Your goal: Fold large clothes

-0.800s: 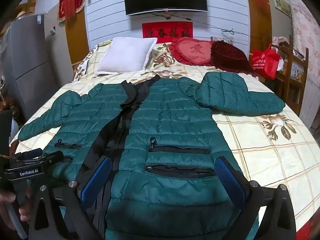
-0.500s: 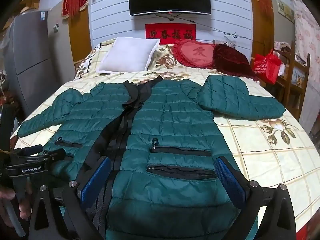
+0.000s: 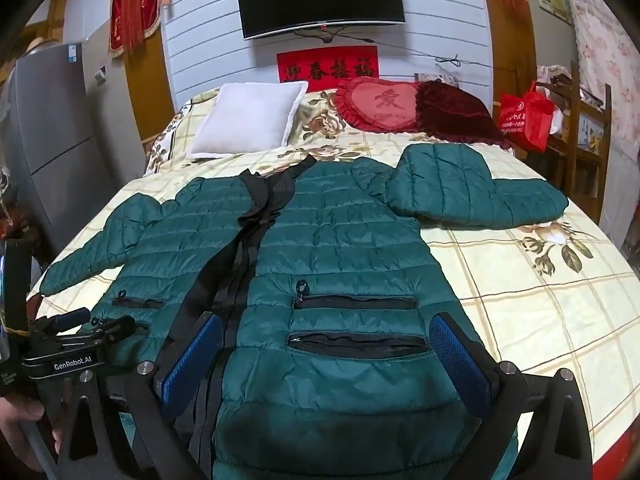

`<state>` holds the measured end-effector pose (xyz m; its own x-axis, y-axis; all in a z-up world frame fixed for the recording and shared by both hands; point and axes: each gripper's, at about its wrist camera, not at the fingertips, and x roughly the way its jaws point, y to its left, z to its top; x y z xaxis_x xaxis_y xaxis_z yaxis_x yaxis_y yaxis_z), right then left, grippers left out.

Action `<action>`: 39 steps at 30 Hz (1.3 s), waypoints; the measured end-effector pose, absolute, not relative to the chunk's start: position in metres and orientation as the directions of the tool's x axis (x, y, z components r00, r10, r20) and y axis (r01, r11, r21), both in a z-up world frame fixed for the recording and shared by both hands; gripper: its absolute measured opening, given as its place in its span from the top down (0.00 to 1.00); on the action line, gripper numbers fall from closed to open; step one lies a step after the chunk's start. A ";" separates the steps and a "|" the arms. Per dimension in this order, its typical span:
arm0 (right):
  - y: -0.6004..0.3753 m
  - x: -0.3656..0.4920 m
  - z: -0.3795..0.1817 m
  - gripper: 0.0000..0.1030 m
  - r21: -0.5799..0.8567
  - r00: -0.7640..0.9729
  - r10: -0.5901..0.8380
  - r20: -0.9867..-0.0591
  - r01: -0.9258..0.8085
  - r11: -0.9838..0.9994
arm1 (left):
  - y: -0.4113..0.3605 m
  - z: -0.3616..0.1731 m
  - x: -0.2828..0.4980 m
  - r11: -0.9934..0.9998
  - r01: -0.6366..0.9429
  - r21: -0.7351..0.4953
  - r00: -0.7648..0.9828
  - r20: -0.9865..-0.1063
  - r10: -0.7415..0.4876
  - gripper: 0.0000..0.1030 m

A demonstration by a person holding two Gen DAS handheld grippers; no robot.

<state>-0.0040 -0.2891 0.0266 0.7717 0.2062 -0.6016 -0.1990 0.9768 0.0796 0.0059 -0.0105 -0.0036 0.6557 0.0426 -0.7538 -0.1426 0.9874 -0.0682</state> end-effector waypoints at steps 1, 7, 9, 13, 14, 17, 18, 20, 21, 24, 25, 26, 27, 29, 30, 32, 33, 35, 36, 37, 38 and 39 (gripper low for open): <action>-0.289 -0.004 0.026 0.00 0.075 0.771 0.204 -0.603 -0.200 0.977 | -0.010 -0.003 0.006 0.987 -0.143 -0.070 0.655 -0.754 0.042 0.00; -0.285 -0.004 0.025 0.00 0.058 0.770 0.200 -0.606 -0.208 0.976 | -0.010 -0.005 0.005 0.987 -0.140 -0.077 0.656 -0.754 0.034 0.00; -0.284 -0.003 0.025 0.00 0.059 0.768 0.200 -0.608 -0.208 0.976 | -0.010 -0.004 0.005 0.987 -0.140 -0.078 0.655 -0.755 0.033 0.00; -0.284 -0.003 0.024 0.00 0.062 0.767 0.202 -0.609 -0.208 0.976 | -0.012 -0.003 0.004 0.988 -0.135 -0.079 0.655 -0.755 0.029 0.00; -0.284 -0.003 0.024 0.00 0.063 0.766 0.205 -0.609 -0.210 0.976 | -0.012 -0.003 0.004 0.988 -0.135 -0.080 0.655 -0.755 0.028 0.00; -0.284 -0.003 0.024 0.00 0.060 0.766 0.205 -0.610 -0.214 0.975 | -0.013 -0.002 0.004 0.987 -0.135 -0.082 0.652 -0.758 0.026 0.00; -0.284 -0.003 0.024 0.00 0.059 0.766 0.205 -0.610 -0.214 0.975 | -0.013 -0.002 0.004 0.987 -0.135 -0.082 0.652 -0.758 0.026 0.00; -0.283 -0.003 0.023 0.00 0.059 0.766 0.205 -0.609 -0.214 0.975 | -0.012 -0.005 0.005 0.987 -0.136 -0.082 0.653 -0.757 0.027 0.00; -0.283 -0.003 0.023 0.00 0.060 0.766 0.205 -0.609 -0.214 0.975 | -0.012 -0.005 0.005 0.987 -0.136 -0.081 0.653 -0.757 0.028 0.00; -0.283 -0.003 0.023 0.00 0.060 0.765 0.205 -0.610 -0.213 0.975 | -0.012 -0.005 0.005 0.987 -0.136 -0.082 0.652 -0.757 0.027 0.00; -0.283 -0.003 0.024 0.00 0.060 0.766 0.205 -0.609 -0.213 0.975 | -0.012 -0.005 0.005 0.987 -0.137 -0.081 0.652 -0.758 0.028 0.00; -0.283 -0.004 0.024 0.00 0.060 0.766 0.205 -0.609 -0.213 0.975 | -0.012 -0.004 0.004 0.987 -0.137 -0.082 0.653 -0.757 0.028 0.00; -0.283 -0.003 0.024 0.00 0.059 0.765 0.205 -0.610 -0.214 0.975 | -0.013 -0.004 0.004 0.987 -0.137 -0.082 0.653 -0.757 0.028 0.00; -0.283 -0.004 0.024 0.00 0.058 0.765 0.204 -0.610 -0.214 0.975 | -0.014 -0.003 0.004 0.987 -0.136 -0.082 0.654 -0.756 0.027 0.00; -0.283 -0.004 0.024 0.00 0.058 0.766 0.204 -0.609 -0.214 0.975 | -0.015 -0.002 0.004 0.987 -0.136 -0.082 0.654 -0.756 0.028 0.00; -0.283 -0.004 0.023 0.00 0.058 0.767 0.204 -0.609 -0.214 0.975 | -0.016 -0.002 0.004 0.987 -0.136 -0.082 0.654 -0.756 0.027 0.00; -0.283 -0.003 0.024 0.00 0.059 0.766 0.205 -0.609 -0.214 0.975 | -0.017 -0.002 0.004 0.987 -0.136 -0.081 0.654 -0.756 0.028 0.00; -0.283 -0.003 0.024 0.00 0.060 0.766 0.205 -0.609 -0.213 0.975 | -0.015 -0.006 0.006 0.988 -0.136 -0.080 0.655 -0.755 0.029 0.00; -0.283 -0.003 0.024 0.00 0.059 0.766 0.204 -0.610 -0.213 0.975 | -0.016 -0.006 0.006 0.988 -0.136 -0.080 0.655 -0.755 0.029 0.00; -0.283 -0.003 0.024 0.00 0.058 0.766 0.204 -0.610 -0.213 0.975 | -0.011 -0.005 0.006 0.987 -0.136 -0.083 0.654 -0.756 0.026 0.00; -0.282 -0.003 0.024 0.00 0.058 0.765 0.204 -0.610 -0.214 0.975 | -0.011 -0.005 0.006 0.987 -0.137 -0.082 0.654 -0.756 0.028 0.00; -0.283 -0.003 0.023 0.00 0.058 0.765 0.204 -0.610 -0.214 0.975 | -0.012 -0.005 0.006 0.987 -0.137 -0.080 0.653 -0.757 0.029 0.00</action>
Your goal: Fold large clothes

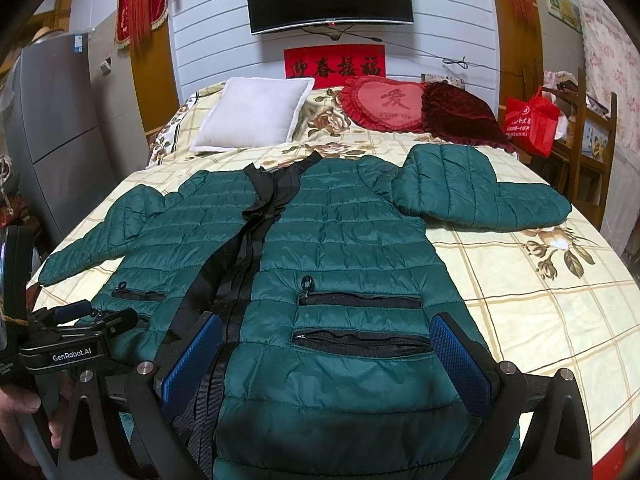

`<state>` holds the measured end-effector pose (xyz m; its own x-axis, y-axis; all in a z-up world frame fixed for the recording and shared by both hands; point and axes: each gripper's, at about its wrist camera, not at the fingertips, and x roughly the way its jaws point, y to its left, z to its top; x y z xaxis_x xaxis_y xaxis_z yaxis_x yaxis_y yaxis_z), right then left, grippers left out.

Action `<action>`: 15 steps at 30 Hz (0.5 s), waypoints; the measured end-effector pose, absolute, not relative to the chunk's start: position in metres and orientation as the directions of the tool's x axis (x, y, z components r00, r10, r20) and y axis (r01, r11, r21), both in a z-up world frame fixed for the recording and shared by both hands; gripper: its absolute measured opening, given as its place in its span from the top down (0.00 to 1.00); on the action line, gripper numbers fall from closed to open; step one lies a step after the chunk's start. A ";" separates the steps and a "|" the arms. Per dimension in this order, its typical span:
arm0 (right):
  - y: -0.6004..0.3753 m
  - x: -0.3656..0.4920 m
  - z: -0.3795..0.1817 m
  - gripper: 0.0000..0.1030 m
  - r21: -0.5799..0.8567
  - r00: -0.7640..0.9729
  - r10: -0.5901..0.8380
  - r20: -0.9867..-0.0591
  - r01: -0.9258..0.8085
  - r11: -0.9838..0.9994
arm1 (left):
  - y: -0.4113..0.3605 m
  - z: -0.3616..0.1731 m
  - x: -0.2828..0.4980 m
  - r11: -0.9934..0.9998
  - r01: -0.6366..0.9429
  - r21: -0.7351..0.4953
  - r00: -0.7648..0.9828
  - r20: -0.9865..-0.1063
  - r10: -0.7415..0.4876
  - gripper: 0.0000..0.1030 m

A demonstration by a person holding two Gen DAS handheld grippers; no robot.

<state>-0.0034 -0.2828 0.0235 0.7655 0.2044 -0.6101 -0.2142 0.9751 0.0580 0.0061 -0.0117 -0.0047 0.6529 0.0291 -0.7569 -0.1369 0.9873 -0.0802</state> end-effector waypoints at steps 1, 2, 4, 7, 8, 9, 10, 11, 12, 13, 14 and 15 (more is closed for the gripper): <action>-0.283 -0.004 0.023 0.00 0.057 0.766 0.204 -0.610 -0.214 0.975 | -0.012 -0.005 0.007 0.987 -0.137 -0.080 0.652 -0.758 0.029 0.00; -0.282 -0.004 0.024 0.00 0.056 0.766 0.204 -0.610 -0.215 0.975 | -0.012 -0.005 0.007 0.987 -0.137 -0.080 0.651 -0.758 0.029 0.00; -0.283 -0.004 0.023 0.00 0.056 0.766 0.204 -0.609 -0.215 0.975 | -0.012 -0.005 0.007 0.987 -0.137 -0.079 0.652 -0.758 0.030 0.00; -0.283 -0.004 0.023 0.00 0.055 0.765 0.203 -0.612 -0.215 0.975 | -0.012 -0.005 0.008 0.987 -0.137 -0.080 0.651 -0.758 0.029 0.00; -0.283 -0.004 0.023 0.00 0.054 0.764 0.203 -0.613 -0.216 0.975 | -0.012 -0.005 0.007 0.987 -0.137 -0.079 0.652 -0.757 0.030 0.00; -0.282 -0.004 0.023 0.00 0.052 0.763 0.202 -0.614 -0.217 0.975 | -0.012 -0.005 0.007 0.987 -0.138 -0.079 0.652 -0.758 0.030 0.00; -0.282 -0.004 0.023 0.00 0.050 0.763 0.202 -0.613 -0.218 0.975 | -0.012 -0.005 0.007 0.987 -0.137 -0.079 0.651 -0.759 0.029 0.00; -0.282 -0.005 0.023 0.00 0.048 0.764 0.202 -0.613 -0.220 0.974 | -0.012 -0.005 0.007 0.988 -0.137 -0.079 0.650 -0.759 0.029 0.00; -0.281 -0.005 0.023 0.00 0.045 0.764 0.201 -0.614 -0.220 0.974 | -0.012 -0.005 0.007 0.988 -0.137 -0.078 0.650 -0.759 0.030 0.00; -0.281 -0.005 0.022 0.00 0.043 0.763 0.200 -0.614 -0.221 0.974 | -0.012 -0.005 0.008 0.988 -0.136 -0.078 0.650 -0.759 0.029 0.00; -0.280 -0.005 0.022 0.00 0.041 0.763 0.199 -0.615 -0.221 0.974 | -0.012 -0.006 0.007 0.987 -0.137 -0.079 0.651 -0.759 0.030 0.00; -0.280 -0.004 0.022 0.00 0.040 0.762 0.199 -0.616 -0.222 0.974 | -0.012 -0.006 0.007 0.987 -0.137 -0.078 0.651 -0.759 0.030 0.00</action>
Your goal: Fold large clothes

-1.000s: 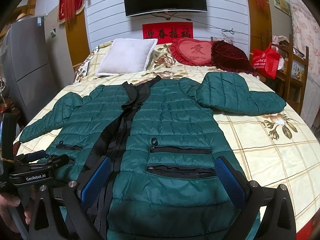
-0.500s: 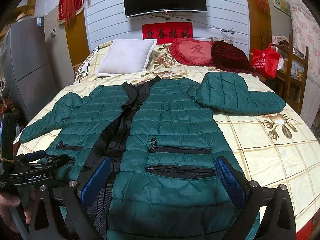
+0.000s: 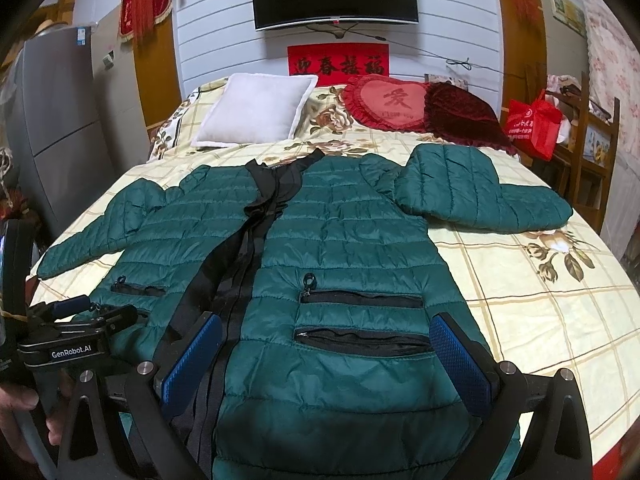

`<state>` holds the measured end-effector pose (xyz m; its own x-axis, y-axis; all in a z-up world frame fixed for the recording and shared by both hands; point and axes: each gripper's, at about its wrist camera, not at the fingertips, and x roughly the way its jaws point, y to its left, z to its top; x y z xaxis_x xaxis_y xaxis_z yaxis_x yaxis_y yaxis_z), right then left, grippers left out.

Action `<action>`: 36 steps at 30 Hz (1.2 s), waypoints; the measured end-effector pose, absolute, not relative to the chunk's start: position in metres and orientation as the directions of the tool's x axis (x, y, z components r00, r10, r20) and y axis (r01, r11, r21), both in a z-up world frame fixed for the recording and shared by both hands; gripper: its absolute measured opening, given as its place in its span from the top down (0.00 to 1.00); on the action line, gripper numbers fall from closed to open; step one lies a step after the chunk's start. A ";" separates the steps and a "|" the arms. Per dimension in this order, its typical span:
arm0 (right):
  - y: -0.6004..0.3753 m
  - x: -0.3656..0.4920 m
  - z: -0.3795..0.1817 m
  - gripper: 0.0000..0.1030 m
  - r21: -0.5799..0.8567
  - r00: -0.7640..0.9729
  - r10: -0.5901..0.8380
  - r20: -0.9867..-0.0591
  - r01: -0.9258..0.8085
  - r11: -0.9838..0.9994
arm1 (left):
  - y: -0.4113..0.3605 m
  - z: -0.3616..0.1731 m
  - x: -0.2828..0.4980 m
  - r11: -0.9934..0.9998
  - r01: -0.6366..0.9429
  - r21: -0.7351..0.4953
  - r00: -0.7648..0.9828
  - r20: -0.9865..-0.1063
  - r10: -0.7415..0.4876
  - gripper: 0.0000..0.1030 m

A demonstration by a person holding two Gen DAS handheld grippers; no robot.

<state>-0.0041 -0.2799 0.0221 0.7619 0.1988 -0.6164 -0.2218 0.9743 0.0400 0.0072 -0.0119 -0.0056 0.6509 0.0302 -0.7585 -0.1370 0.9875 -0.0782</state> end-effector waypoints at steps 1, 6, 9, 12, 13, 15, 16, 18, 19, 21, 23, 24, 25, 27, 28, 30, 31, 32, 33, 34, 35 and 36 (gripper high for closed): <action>-0.280 -0.004 0.022 0.00 0.040 0.761 0.199 -0.617 -0.222 0.974 | -0.012 -0.006 0.007 0.987 -0.137 -0.078 0.651 -0.758 0.030 0.00; -0.280 -0.004 0.022 0.00 0.040 0.761 0.199 -0.617 -0.222 0.974 | -0.012 -0.006 0.007 0.988 -0.136 -0.077 0.650 -0.759 0.030 0.00; -0.279 -0.004 0.022 0.00 0.040 0.762 0.199 -0.617 -0.222 0.974 | -0.012 -0.006 0.007 0.988 -0.137 -0.076 0.649 -0.760 0.031 0.00; -0.280 -0.004 0.022 0.00 0.039 0.762 0.199 -0.617 -0.223 0.974 | -0.011 -0.007 0.007 0.988 -0.136 -0.076 0.649 -0.760 0.031 0.00; -0.279 -0.003 0.021 0.00 0.038 0.762 0.199 -0.617 -0.223 0.974 | -0.011 -0.007 0.007 0.988 -0.137 -0.076 0.649 -0.760 0.032 0.00; -0.280 -0.004 0.022 0.00 0.040 0.761 0.199 -0.617 -0.222 0.974 | -0.011 -0.007 0.007 0.988 -0.137 -0.076 0.648 -0.761 0.031 0.00; -0.280 -0.004 0.022 0.00 0.040 0.761 0.199 -0.617 -0.222 0.974 | -0.012 -0.006 0.007 0.988 -0.137 -0.075 0.648 -0.761 0.032 0.00; -0.279 -0.003 0.022 0.00 0.040 0.761 0.199 -0.617 -0.222 0.974 | -0.012 -0.007 0.007 0.988 -0.137 -0.075 0.649 -0.760 0.032 0.00; -0.279 -0.003 0.022 0.00 0.040 0.761 0.199 -0.618 -0.222 0.974 | -0.011 -0.007 0.007 0.988 -0.137 -0.075 0.649 -0.760 0.032 0.00; -0.279 -0.004 0.022 0.00 0.041 0.762 0.199 -0.616 -0.222 0.974 | -0.012 -0.007 0.007 0.988 -0.138 -0.074 0.647 -0.762 0.033 0.00; -0.279 -0.003 0.021 0.00 0.041 0.762 0.200 -0.616 -0.222 0.974 | -0.012 -0.007 0.007 0.988 -0.137 -0.072 0.646 -0.762 0.034 0.00; -0.279 -0.004 0.022 0.00 0.040 0.762 0.199 -0.616 -0.222 0.974 | -0.012 -0.007 0.007 0.988 -0.137 -0.070 0.646 -0.763 0.035 0.00; -0.279 -0.003 0.022 0.00 0.041 0.761 0.199 -0.617 -0.222 0.974 | -0.013 -0.008 0.007 0.988 -0.137 -0.069 0.645 -0.764 0.036 0.00; -0.279 -0.004 0.021 0.00 0.040 0.761 0.199 -0.617 -0.222 0.974 | -0.013 -0.010 0.007 0.988 -0.137 -0.066 0.643 -0.765 0.038 0.00; -0.279 -0.004 0.022 0.00 0.040 0.762 0.199 -0.617 -0.222 0.974 | -0.012 -0.010 0.007 0.988 -0.137 -0.066 0.642 -0.765 0.038 0.00; -0.279 -0.004 0.022 0.00 0.040 0.762 0.199 -0.616 -0.222 0.974 | -0.011 -0.011 0.007 0.988 -0.138 -0.066 0.642 -0.765 0.038 0.00; -0.279 -0.003 0.021 0.00 0.040 0.762 0.199 -0.617 -0.222 0.974 | -0.011 -0.011 0.007 0.988 -0.137 -0.066 0.643 -0.765 0.038 0.00; -0.279 -0.004 0.022 0.00 0.040 0.761 0.199 -0.617 -0.222 0.974 | -0.011 -0.011 0.007 0.988 -0.136 -0.067 0.643 -0.765 0.037 0.00; -0.279 -0.003 0.021 0.00 0.040 0.762 0.199 -0.617 -0.222 0.974 | -0.011 -0.011 0.007 0.988 -0.137 -0.066 0.642 -0.766 0.038 0.00; -0.279 -0.004 0.021 0.00 0.040 0.762 0.200 -0.616 -0.223 0.974 | -0.011 -0.011 0.007 0.988 -0.136 -0.066 0.642 -0.766 0.038 0.00; -0.279 -0.004 0.022 0.00 0.040 0.762 0.199 -0.616 -0.222 0.974 | -0.011 -0.011 0.007 0.988 -0.137 -0.066 0.642 -0.766 0.038 0.00; -0.279 -0.003 0.022 0.00 0.041 0.762 0.199 -0.617 -0.222 0.974 | -0.011 -0.011 0.007 0.988 -0.138 -0.066 0.642 -0.766 0.038 0.00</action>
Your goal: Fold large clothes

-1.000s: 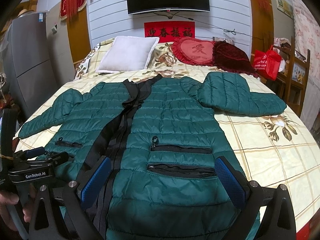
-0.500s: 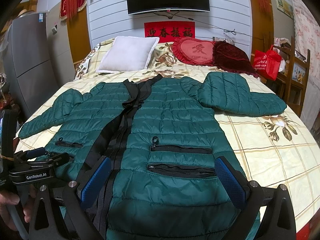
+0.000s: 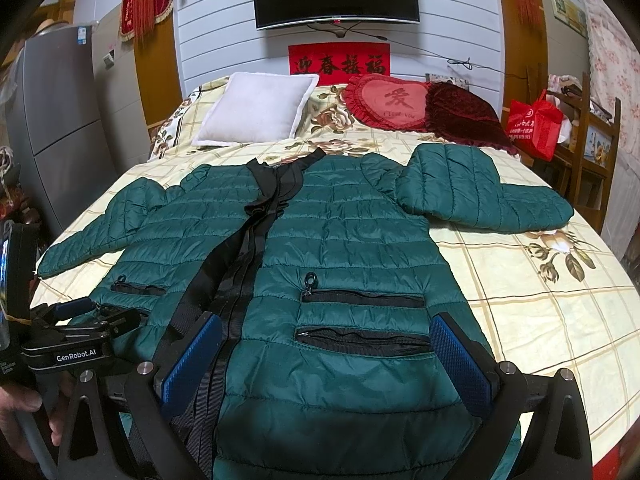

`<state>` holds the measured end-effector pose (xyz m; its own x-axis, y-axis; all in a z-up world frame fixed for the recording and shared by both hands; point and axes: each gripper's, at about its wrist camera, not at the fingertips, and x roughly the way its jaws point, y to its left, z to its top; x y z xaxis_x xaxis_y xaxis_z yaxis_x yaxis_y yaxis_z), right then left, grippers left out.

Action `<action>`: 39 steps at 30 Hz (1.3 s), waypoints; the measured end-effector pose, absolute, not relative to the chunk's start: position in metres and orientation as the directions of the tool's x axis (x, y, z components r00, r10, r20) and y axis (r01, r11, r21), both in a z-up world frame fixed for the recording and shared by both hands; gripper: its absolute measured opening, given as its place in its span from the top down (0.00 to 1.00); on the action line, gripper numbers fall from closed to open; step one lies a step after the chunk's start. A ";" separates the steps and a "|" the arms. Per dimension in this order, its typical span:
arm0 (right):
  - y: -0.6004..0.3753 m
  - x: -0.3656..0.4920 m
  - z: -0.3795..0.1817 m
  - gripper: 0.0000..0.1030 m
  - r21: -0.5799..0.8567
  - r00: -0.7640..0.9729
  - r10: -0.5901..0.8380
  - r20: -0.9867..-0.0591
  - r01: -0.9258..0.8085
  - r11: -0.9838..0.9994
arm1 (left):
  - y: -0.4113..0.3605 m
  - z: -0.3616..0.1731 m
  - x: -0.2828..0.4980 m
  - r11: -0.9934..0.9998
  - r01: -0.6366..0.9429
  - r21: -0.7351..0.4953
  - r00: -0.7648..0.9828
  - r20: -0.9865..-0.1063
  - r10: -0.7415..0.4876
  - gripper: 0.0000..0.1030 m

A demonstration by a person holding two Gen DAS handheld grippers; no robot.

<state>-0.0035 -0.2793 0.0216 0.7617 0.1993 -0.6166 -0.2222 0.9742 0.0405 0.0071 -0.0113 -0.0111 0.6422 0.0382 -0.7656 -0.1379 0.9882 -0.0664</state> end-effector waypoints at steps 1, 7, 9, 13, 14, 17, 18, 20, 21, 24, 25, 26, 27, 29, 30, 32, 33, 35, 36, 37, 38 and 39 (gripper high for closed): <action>-0.279 -0.003 0.021 0.00 0.040 0.762 0.199 -0.616 -0.222 0.974 | -0.011 -0.011 0.007 0.988 -0.138 -0.067 0.642 -0.766 0.038 0.00; -0.279 -0.003 0.022 0.00 0.041 0.762 0.200 -0.616 -0.222 0.974 | -0.011 -0.011 0.007 0.988 -0.138 -0.065 0.642 -0.765 0.039 0.00; -0.279 -0.004 0.022 0.00 0.041 0.762 0.200 -0.616 -0.222 0.974 | -0.011 -0.011 0.007 0.988 -0.137 -0.066 0.642 -0.766 0.038 0.00; -0.280 -0.004 0.022 0.00 0.041 0.762 0.199 -0.616 -0.222 0.974 | -0.011 -0.011 0.007 0.988 -0.137 -0.066 0.642 -0.765 0.038 0.00; -0.280 -0.003 0.022 0.00 0.041 0.762 0.199 -0.616 -0.222 0.974 | -0.011 -0.011 0.007 0.988 -0.137 -0.066 0.643 -0.765 0.038 0.00; -0.280 -0.004 0.022 0.00 0.040 0.762 0.199 -0.617 -0.222 0.974 | -0.011 -0.011 0.007 0.988 -0.137 -0.067 0.643 -0.765 0.038 0.00; -0.280 -0.003 0.021 0.00 0.040 0.761 0.198 -0.618 -0.222 0.974 | -0.011 -0.011 0.007 0.988 -0.137 -0.068 0.643 -0.765 0.037 0.00; -0.280 -0.003 0.022 0.00 0.040 0.762 0.199 -0.616 -0.222 0.974 | -0.011 -0.011 0.007 0.988 -0.137 -0.068 0.643 -0.765 0.037 0.00; -0.280 -0.003 0.022 0.00 0.040 0.762 0.199 -0.616 -0.222 0.974 | -0.011 -0.011 0.007 0.988 -0.137 -0.067 0.642 -0.765 0.037 0.00; -0.280 -0.003 0.022 0.00 0.043 0.763 0.199 -0.615 -0.219 0.975 | -0.010 -0.011 0.007 0.989 -0.137 -0.063 0.641 -0.767 0.039 0.00; -0.281 -0.002 0.022 0.00 0.045 0.763 0.200 -0.614 -0.219 0.975 | -0.010 -0.011 0.007 0.989 -0.137 -0.062 0.641 -0.767 0.041 0.00; -0.281 -0.003 0.022 0.00 0.048 0.764 0.201 -0.613 -0.218 0.975 | -0.010 -0.011 0.007 0.989 -0.137 -0.062 0.641 -0.767 0.040 0.00; -0.281 -0.003 0.022 0.00 0.050 0.765 0.202 -0.611 -0.218 0.975 | -0.010 -0.012 0.007 0.989 -0.137 -0.060 0.640 -0.767 0.042 0.00; -0.282 -0.003 0.022 0.00 0.054 0.766 0.204 -0.609 -0.216 0.975 | -0.010 -0.013 0.007 0.989 -0.137 -0.055 0.637 -0.769 0.045 0.00; -0.282 -0.004 0.023 0.00 0.056 0.767 0.205 -0.608 -0.216 0.975 | -0.011 -0.013 0.007 0.989 -0.136 -0.054 0.637 -0.770 0.045 0.00; -0.283 -0.004 0.023 0.00 0.058 0.768 0.206 -0.606 -0.215 0.975 | -0.012 -0.014 0.008 0.990 -0.135 -0.051 0.637 -0.769 0.047 0.00; -0.283 -0.004 0.023 0.00 0.059 0.768 0.206 -0.606 -0.215 0.975 | -0.012 -0.014 0.008 0.990 -0.135 -0.050 0.637 -0.769 0.048 0.00; -0.283 -0.004 0.023 0.00 0.058 0.768 0.206 -0.606 -0.215 0.975 | -0.012 -0.015 0.008 0.990 -0.135 -0.050 0.638 -0.769 0.048 0.00; -0.283 -0.004 0.023 0.00 0.058 0.768 0.206 -0.606 -0.215 0.975 | -0.012 -0.015 0.008 0.990 -0.135 -0.051 0.638 -0.768 0.047 0.00; -0.283 -0.004 0.023 0.00 0.058 0.768 0.206 -0.606 -0.215 0.975 | -0.012 -0.015 0.008 0.990 -0.134 -0.050 0.639 -0.768 0.048 0.00; -0.283 -0.004 0.023 0.00 0.058 0.768 0.206 -0.606 -0.215 0.975 | -0.012 -0.015 0.008 0.990 -0.135 -0.049 0.638 -0.769 0.048 0.00; -0.283 -0.004 0.023 0.00 0.059 0.769 0.206 -0.606 -0.215 0.975 | -0.012 -0.015 0.008 0.990 -0.134 -0.050 0.637 -0.769 0.048 0.00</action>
